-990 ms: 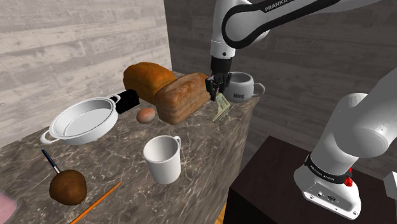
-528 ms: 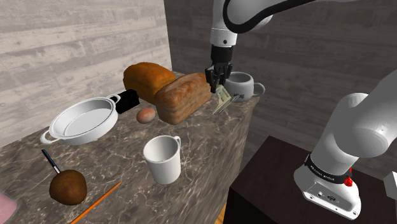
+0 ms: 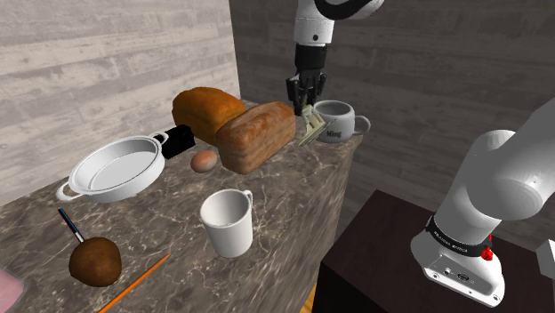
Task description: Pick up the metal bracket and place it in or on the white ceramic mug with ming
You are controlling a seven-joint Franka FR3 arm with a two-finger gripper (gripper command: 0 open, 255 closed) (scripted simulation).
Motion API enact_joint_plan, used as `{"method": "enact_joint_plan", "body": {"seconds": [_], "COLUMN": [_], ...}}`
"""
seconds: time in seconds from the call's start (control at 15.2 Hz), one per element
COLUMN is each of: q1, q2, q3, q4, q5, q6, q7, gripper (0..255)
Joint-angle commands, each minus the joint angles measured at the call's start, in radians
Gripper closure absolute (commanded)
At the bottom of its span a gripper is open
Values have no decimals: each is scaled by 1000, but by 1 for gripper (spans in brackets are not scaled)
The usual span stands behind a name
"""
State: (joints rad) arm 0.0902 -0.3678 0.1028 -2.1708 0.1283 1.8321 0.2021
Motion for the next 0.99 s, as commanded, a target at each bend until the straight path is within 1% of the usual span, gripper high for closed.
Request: {"method": "enact_joint_plan", "body": {"seconds": [0.0,0.4,0.92], "q1": [0,-1,-74], "q2": [-5,-1,-9], "q3": [0,-3,-140], "q4": [22,97,88], "q5": [-1,-4,-50], "q6": [-27,-98,-116], "q7": [3,9,-185], "gripper": [255,255,255]}}
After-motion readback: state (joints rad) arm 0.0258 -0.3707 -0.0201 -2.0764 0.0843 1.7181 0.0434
